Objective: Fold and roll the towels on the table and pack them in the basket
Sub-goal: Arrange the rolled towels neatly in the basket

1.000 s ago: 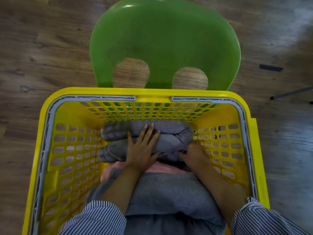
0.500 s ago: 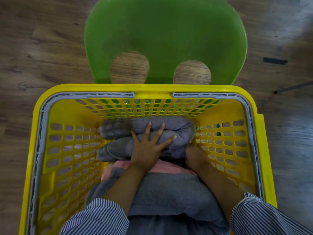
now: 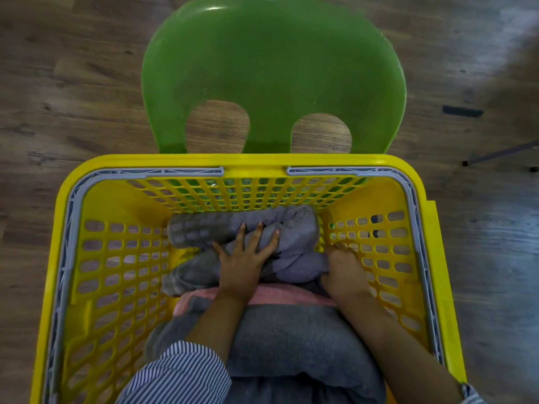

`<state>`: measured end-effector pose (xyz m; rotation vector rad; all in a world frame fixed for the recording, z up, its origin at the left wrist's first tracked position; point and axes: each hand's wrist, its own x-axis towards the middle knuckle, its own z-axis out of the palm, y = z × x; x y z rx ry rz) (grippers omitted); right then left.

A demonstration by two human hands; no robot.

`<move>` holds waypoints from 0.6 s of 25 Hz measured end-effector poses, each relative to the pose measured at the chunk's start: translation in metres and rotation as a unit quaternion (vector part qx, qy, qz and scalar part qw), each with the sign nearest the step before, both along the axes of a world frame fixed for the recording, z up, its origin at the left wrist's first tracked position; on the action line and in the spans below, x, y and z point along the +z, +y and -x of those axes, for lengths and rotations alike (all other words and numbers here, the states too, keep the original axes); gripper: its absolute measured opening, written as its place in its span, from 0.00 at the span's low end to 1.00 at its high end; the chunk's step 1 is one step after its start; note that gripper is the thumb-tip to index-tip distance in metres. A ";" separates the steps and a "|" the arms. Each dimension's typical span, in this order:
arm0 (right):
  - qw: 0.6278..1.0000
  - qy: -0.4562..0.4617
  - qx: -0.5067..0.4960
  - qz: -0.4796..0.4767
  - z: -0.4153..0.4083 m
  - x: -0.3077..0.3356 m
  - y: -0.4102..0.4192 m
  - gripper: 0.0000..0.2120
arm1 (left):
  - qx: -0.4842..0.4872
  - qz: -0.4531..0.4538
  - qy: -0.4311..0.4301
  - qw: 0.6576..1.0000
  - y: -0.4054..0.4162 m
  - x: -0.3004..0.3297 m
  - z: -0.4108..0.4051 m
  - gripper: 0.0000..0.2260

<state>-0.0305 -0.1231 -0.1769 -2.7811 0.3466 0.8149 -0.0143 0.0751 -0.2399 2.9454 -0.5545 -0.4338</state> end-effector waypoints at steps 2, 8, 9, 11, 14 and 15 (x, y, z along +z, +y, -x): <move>1.000 0.019 0.020 0.000 0.003 -0.001 -0.005 0.19 | -0.017 -0.005 -0.033 0.999 0.000 0.003 0.003 0.26; 0.998 0.043 0.053 -0.015 0.006 -0.001 -0.006 0.19 | -0.155 0.177 -0.021 0.972 0.001 0.011 0.022 0.11; 0.997 0.048 0.055 -0.023 0.008 -0.001 -0.005 0.21 | -0.168 0.190 0.064 0.965 0.001 0.010 0.021 0.09; 0.996 0.056 0.047 -0.058 0.013 -0.001 -0.005 0.26 | -0.128 0.194 0.238 0.943 -0.002 0.009 0.020 0.12; 0.992 0.050 0.062 -0.098 0.017 0.003 -0.010 0.33 | -0.077 0.168 0.339 0.922 -0.010 0.019 0.019 0.18; 0.992 0.053 0.067 -0.097 0.018 0.004 -0.010 0.34 | -0.100 0.150 0.299 0.937 -0.010 0.023 0.021 0.20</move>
